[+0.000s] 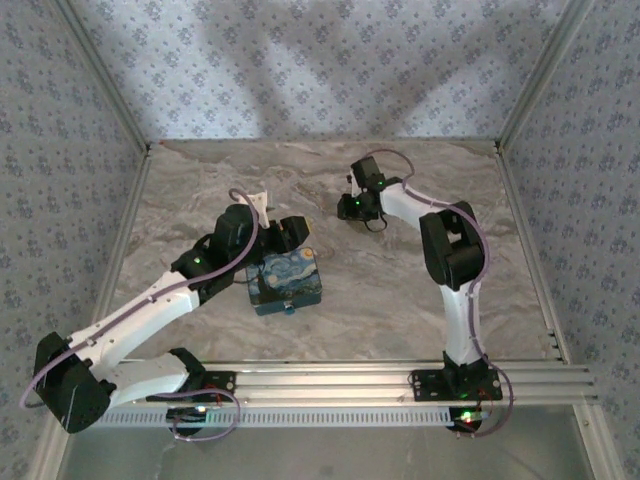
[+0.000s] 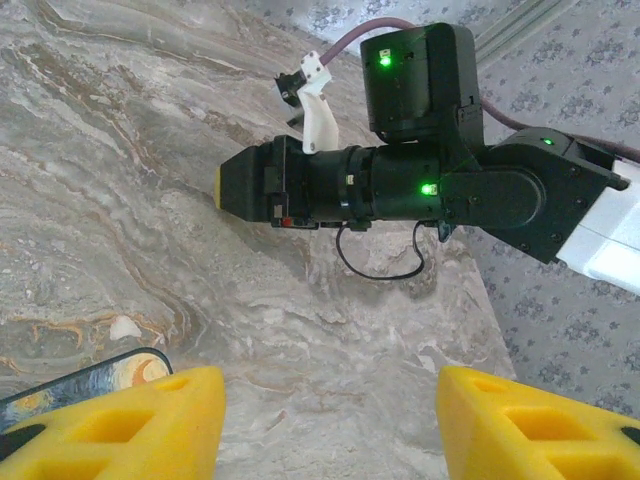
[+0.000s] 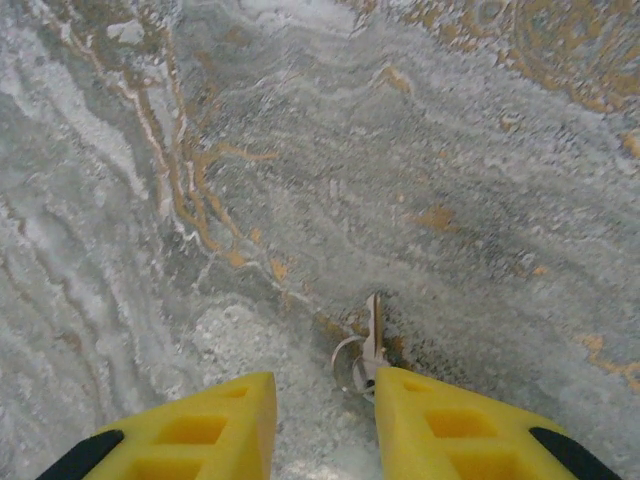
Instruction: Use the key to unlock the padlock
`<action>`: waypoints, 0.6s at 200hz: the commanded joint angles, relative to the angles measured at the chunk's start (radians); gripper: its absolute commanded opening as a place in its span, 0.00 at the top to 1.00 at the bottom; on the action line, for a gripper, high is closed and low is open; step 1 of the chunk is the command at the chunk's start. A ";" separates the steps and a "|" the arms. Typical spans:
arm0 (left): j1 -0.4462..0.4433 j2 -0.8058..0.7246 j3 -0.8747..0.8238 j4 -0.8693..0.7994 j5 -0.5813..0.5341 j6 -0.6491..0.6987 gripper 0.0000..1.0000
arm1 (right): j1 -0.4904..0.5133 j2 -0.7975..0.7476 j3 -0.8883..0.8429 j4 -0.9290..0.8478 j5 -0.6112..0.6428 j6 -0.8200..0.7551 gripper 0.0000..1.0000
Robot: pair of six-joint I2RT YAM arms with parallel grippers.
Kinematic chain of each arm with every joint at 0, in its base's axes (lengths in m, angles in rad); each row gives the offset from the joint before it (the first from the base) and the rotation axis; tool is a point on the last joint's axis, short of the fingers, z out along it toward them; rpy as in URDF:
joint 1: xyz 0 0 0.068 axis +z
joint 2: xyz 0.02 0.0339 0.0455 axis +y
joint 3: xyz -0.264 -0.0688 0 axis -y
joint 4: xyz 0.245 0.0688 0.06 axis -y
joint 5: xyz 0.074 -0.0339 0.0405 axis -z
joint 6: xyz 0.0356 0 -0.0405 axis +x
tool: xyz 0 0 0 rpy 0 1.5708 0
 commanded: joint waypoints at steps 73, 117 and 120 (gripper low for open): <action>0.005 -0.029 -0.012 -0.007 -0.018 0.024 0.42 | 0.020 0.079 0.077 -0.105 0.101 -0.007 0.70; 0.003 -0.027 -0.014 -0.008 -0.020 0.025 0.42 | 0.043 0.082 0.070 -0.122 0.121 -0.022 0.72; 0.004 -0.027 -0.014 -0.009 -0.020 0.025 0.42 | 0.044 0.083 0.070 -0.124 0.124 -0.022 0.72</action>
